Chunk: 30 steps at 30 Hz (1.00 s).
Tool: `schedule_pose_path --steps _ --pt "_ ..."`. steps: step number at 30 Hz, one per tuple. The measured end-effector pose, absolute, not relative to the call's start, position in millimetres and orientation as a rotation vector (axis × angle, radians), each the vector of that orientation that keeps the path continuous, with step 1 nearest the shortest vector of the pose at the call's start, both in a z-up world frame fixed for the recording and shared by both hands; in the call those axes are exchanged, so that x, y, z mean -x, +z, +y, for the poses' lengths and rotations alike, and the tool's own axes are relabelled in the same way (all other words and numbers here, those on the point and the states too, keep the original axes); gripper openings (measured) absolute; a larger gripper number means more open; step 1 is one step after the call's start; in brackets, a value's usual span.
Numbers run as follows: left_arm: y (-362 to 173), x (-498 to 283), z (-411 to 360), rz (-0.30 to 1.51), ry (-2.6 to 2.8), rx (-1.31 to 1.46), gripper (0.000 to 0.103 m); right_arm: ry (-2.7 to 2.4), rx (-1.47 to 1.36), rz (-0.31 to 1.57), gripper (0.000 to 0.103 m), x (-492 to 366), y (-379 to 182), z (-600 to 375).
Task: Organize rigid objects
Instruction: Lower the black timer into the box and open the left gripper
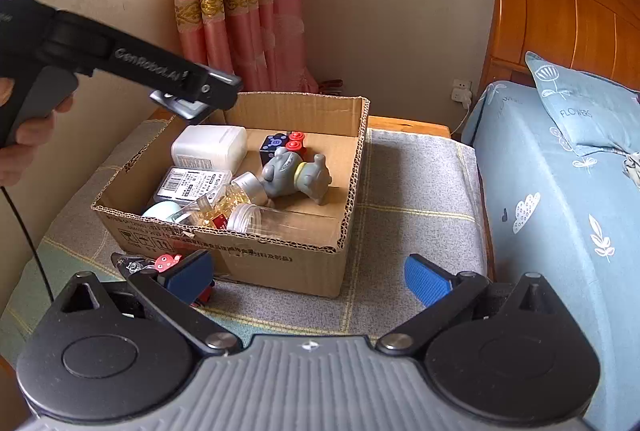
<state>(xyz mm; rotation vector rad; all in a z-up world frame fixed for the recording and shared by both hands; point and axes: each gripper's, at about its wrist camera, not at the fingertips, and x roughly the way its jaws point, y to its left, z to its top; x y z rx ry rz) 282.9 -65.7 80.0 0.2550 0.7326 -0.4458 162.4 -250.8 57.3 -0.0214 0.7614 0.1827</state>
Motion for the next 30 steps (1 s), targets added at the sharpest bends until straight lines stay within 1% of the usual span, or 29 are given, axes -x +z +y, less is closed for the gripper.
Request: schedule_pose_path --steps 9,14,16,18,19,30 --pt "57 -328 -125 0.792 -0.478 -0.35 0.069 0.15 -0.04 0.767 0.103 -162 49 -277" --pt "41 -341 -137 0.825 -0.476 -0.353 0.069 0.126 -0.064 0.778 0.103 -165 44 -289" --pt "38 -344 -138 0.837 -0.472 -0.343 0.073 0.124 -0.071 0.78 0.103 -165 42 -292" --pt "39 -347 -138 0.842 -0.473 -0.328 0.093 0.125 -0.072 0.781 0.103 -166 42 -293" --pt "40 -345 -138 0.831 -0.468 -0.329 0.095 0.126 -0.071 0.781 0.103 -166 42 -292" --pt "63 -317 -119 0.801 -0.436 -0.338 0.095 0.142 -0.056 0.759 0.103 -155 51 -283"
